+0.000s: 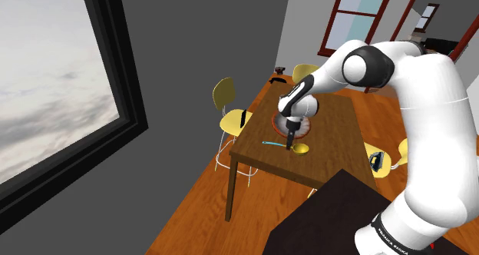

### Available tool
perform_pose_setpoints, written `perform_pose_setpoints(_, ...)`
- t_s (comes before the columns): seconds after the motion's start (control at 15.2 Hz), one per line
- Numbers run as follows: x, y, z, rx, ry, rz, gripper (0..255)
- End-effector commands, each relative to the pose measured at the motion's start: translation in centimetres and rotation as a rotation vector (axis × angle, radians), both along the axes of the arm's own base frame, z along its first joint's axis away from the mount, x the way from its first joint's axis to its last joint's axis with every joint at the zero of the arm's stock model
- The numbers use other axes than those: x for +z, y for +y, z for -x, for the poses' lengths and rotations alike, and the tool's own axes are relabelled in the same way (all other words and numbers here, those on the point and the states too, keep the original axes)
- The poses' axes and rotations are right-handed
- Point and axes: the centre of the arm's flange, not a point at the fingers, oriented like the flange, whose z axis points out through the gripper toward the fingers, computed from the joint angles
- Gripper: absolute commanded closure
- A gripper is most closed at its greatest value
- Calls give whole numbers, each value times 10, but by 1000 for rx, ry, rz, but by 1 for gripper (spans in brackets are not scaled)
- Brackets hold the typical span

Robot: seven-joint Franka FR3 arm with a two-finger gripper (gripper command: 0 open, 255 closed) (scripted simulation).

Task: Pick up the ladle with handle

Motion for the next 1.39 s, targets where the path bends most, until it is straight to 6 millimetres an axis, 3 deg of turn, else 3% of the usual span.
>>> perform_pose_setpoints(0.0,-18,-6,3,-8,7,4,0)
perform_pose_setpoints(0.2,-26,-6,3,-8,7,4,0)
perform_pose_setpoints(0.26,-23,-11,5,-8,7,4,255)
perform_pose_setpoints(0.53,-36,-18,-2,-6,7,3,255)
perform_pose_setpoints(0.66,-33,-12,-3,-5,7,3,255)
perform_pose_setpoints(0.79,-43,-6,-6,-6,6,3,255)
perform_pose_setpoints(0.86,-26,-6,3,-8,7,4,255)
perform_pose_setpoints(1.32,11,-6,3,-8,7,4,255)
